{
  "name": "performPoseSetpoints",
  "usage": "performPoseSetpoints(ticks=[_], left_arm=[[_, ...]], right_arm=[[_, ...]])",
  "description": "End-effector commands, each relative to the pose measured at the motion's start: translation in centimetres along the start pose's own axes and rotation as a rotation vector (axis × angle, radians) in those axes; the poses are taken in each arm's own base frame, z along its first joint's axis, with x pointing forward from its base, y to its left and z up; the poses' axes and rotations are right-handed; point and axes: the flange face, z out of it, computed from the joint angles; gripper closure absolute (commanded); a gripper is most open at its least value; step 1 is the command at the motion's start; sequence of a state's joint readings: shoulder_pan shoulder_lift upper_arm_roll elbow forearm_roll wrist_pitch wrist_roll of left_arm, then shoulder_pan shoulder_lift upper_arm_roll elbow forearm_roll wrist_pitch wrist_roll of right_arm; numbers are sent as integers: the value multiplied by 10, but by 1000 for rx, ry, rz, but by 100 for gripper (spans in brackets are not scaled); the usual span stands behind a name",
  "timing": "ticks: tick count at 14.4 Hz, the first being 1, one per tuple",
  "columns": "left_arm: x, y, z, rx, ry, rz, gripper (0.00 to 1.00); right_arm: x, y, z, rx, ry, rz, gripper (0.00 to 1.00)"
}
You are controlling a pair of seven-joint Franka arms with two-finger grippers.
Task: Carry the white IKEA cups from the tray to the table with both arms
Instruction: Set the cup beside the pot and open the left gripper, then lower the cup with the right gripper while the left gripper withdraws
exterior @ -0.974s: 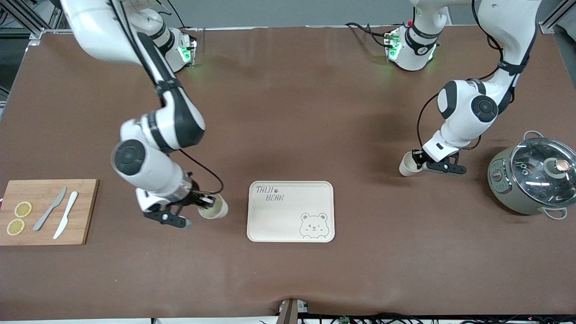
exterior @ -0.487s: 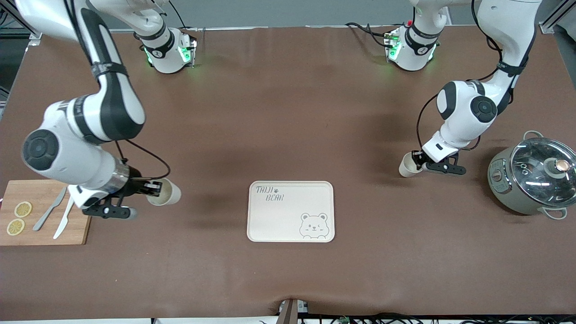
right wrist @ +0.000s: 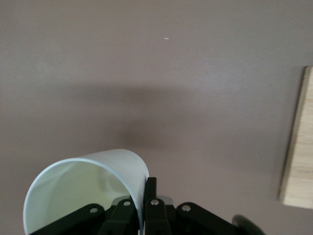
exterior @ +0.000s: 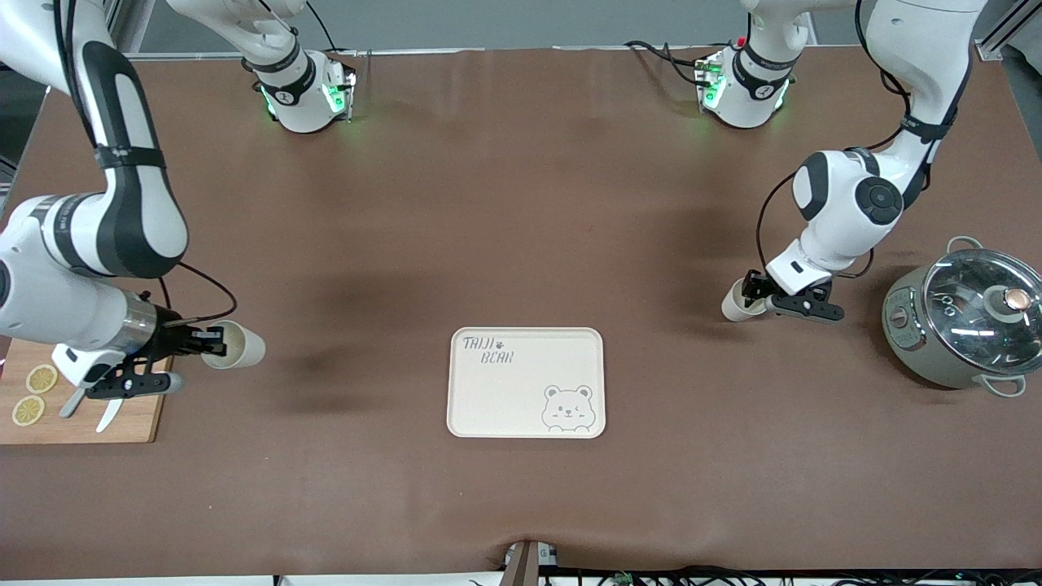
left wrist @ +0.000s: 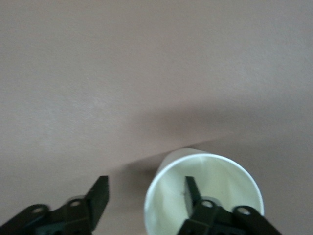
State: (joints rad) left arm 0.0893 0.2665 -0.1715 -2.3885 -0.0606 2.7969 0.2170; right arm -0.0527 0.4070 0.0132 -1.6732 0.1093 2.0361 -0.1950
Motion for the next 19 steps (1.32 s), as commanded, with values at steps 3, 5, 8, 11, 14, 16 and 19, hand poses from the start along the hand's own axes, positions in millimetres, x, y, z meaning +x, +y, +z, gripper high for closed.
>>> performPoseSetpoints(ticks=[3, 5, 8, 11, 14, 16, 19], left_arm=[[2, 0, -37, 2, -19, -3, 0], [2, 4, -50, 0, -44, -23, 0], [2, 9, -89, 4, -74, -30, 0], [23, 8, -142, -8, -130, -37, 0], [66, 9, -208, -16, -143, -120, 0], [86, 17, -237, -10, -113, -194, 0], [106, 54, -272, -9, -84, -244, 0]], right_arm=[[-15, 11, 38, -16, 59, -37, 100], [-17, 12, 57, -23, 81, -34, 100], [-16, 16, 77, -26, 95, -27, 100], [-16, 18, 88, -27, 102, -23, 100], [-16, 20, 105, -34, 121, -19, 100], [-17, 18, 110, -39, 139, -20, 100], [-17, 21, 119, -40, 141, -17, 100]])
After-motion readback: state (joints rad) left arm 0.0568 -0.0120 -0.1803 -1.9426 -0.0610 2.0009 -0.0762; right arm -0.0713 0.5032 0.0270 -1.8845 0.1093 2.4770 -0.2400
